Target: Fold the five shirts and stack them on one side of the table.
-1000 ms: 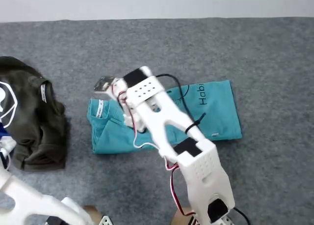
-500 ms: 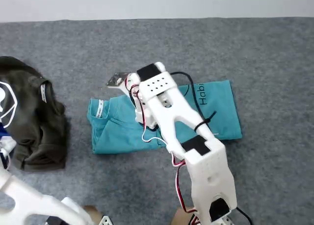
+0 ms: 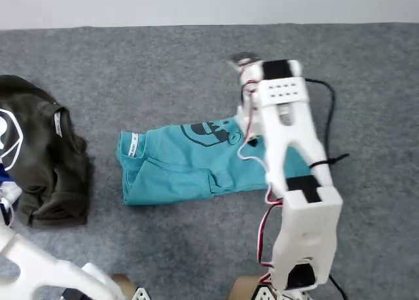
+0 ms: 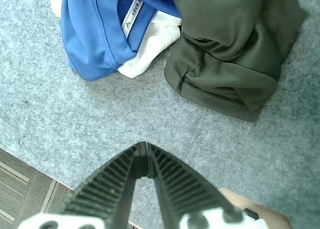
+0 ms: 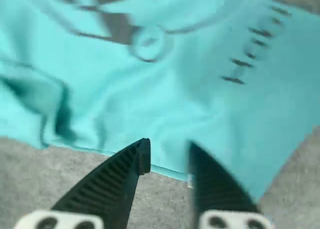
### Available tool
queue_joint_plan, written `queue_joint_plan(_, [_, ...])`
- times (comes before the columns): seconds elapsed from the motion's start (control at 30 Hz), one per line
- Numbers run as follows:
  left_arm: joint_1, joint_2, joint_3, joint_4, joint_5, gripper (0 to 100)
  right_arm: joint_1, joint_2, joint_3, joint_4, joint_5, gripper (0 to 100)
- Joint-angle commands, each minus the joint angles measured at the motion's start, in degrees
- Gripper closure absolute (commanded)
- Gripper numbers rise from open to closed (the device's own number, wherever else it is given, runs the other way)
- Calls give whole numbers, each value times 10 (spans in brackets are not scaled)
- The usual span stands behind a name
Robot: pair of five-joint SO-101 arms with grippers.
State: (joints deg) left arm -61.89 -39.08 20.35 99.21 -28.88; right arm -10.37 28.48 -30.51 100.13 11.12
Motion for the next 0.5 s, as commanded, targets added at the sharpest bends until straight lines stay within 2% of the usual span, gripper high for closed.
queue_joint_plan(0.0, [-2, -10, -2, -4, -21, 992, 44, -37, -29, 0, -32, 682])
queue_joint_plan(0.47, [0, -10, -2, -4, -37, 992, 115, 73, -31, -108, -42, 682])
